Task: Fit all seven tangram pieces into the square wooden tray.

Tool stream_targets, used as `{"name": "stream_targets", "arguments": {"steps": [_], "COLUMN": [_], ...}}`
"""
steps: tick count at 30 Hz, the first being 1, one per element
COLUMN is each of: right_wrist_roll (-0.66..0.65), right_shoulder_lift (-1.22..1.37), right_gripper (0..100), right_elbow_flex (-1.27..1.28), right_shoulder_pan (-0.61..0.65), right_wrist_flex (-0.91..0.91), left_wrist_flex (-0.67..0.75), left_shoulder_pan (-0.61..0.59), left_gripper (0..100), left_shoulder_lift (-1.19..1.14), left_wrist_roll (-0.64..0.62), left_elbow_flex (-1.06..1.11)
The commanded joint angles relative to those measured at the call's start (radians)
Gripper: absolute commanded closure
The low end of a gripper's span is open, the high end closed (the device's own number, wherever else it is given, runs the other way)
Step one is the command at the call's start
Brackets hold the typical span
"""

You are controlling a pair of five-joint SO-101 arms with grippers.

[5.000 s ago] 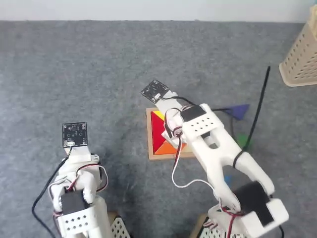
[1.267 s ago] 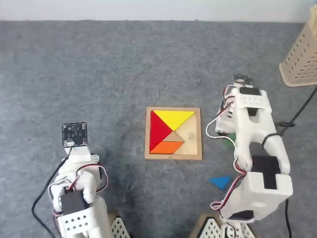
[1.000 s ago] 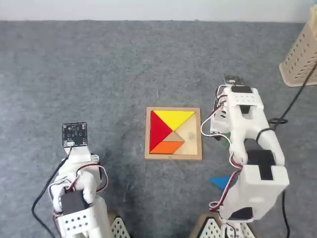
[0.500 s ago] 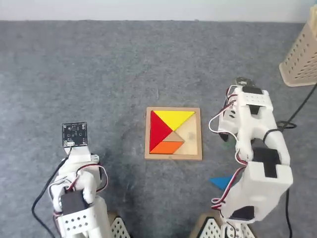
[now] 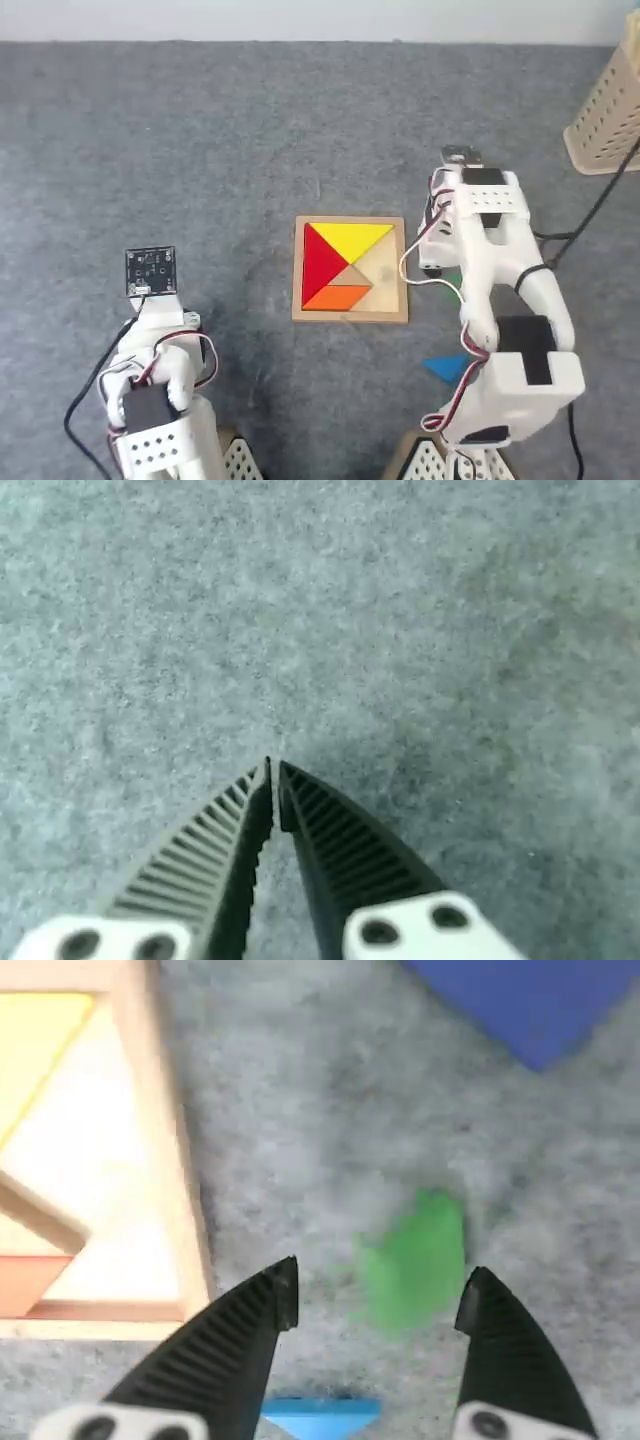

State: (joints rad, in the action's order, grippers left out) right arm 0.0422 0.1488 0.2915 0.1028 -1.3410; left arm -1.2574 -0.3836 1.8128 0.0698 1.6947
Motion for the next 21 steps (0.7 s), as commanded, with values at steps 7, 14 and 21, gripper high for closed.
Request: {"name": "stream_targets", "arguments": {"steps": [7,14,21], "right_wrist_roll": [-0.160,-0.293,-0.307], "right_shoulder_lift": [-0.068,-0.068,-0.050], "right_gripper": [73.1,73.1,76.1], "right_elbow_flex": [-0.005,0.175,0.206], "right_shoulder_pan": [-0.002,-0.004,-0.018], "right_wrist_flex": [-0.051,0.133,0.162], "left_wrist_flex": [-0.006,-0.006,-0.006], "left_shoulder_pan": [0.003,0.003,0.003], "left_gripper": [99,99,99], "left_shoulder_lift": [0.014,0.014,0.014], "left_wrist_roll": [-0.009,-0.009,-0.009], "left_elbow_flex": [-0.010,-0.010,-0.010]}}
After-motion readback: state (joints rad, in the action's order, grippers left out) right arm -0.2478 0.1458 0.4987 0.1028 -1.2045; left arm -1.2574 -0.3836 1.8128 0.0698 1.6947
